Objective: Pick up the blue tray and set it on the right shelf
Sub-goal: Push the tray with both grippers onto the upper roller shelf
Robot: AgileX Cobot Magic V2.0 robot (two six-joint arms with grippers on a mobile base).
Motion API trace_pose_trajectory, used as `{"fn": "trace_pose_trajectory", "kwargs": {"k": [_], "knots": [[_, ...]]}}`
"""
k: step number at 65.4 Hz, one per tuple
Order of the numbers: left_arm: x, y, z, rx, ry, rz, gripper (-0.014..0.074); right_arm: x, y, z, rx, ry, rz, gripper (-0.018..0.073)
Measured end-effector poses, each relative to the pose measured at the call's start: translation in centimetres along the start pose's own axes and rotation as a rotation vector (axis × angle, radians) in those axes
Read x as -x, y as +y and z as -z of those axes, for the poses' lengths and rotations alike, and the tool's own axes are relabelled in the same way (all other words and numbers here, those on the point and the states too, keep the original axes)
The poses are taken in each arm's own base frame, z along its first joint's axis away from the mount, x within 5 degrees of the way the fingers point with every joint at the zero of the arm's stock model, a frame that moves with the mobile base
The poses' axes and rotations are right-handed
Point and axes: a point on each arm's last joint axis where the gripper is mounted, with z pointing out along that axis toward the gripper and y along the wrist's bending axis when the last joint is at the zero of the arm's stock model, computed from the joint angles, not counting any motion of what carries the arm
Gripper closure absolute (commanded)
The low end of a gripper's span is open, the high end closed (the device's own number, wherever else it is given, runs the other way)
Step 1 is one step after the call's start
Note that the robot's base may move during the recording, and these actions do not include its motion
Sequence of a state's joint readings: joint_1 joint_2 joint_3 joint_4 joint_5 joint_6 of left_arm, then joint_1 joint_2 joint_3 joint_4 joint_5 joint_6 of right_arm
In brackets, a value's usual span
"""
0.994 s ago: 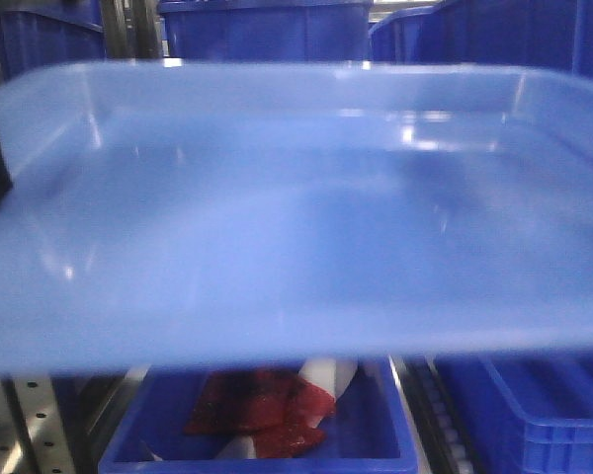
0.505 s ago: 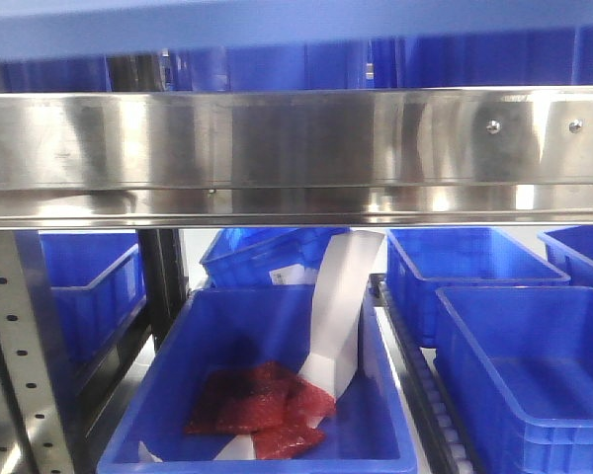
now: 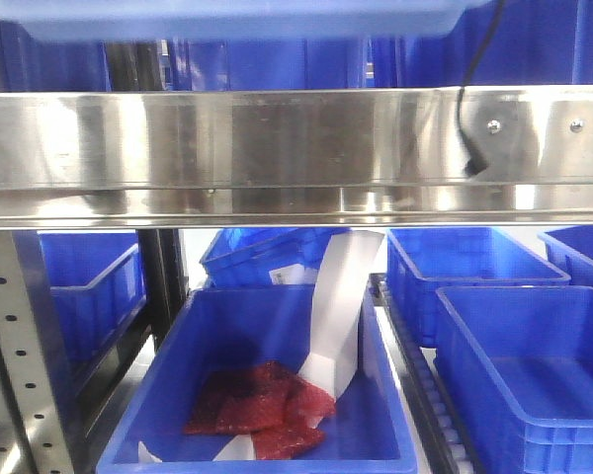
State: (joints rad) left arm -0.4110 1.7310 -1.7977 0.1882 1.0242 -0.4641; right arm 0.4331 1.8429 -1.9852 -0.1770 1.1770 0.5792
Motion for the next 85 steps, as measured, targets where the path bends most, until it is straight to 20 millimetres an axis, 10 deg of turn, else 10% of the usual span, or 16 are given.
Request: {"fn": "trace_pose_trajectory", "kwargs": {"k": [40, 85], "knots": [[-0.8, -0.3, -5.0, 0.0, 0.094, 0.023, 0.0246, -0.3, 0.2, -5.7, -0.028, 0.08, -0.012, 0.0138], [-0.1, 1.3, -5.2, -0.002, 0.089, 0.08, 0.0262, -0.1, 0.5, -5.6, -0.003, 0.059, -0.02, 0.0141]]}}
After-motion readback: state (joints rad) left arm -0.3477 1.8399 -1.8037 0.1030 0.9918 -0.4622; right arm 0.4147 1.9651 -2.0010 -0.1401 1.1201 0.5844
